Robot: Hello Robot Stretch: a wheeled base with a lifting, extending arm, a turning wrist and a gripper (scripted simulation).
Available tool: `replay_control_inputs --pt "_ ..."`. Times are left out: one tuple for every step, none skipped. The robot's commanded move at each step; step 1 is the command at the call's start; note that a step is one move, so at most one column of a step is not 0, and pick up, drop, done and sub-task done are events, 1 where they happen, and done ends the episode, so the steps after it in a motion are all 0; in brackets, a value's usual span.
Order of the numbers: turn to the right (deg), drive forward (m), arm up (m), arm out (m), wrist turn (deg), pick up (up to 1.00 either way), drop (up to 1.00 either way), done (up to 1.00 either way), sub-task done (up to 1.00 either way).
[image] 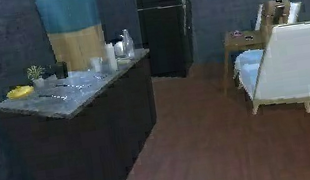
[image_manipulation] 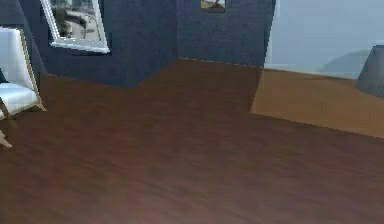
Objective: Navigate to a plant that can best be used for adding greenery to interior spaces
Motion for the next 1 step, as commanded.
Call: replay_control_inputs --pt "0.0 0.70 0.00 0.00 0.0 0.00 0.00 0.00 0.00"
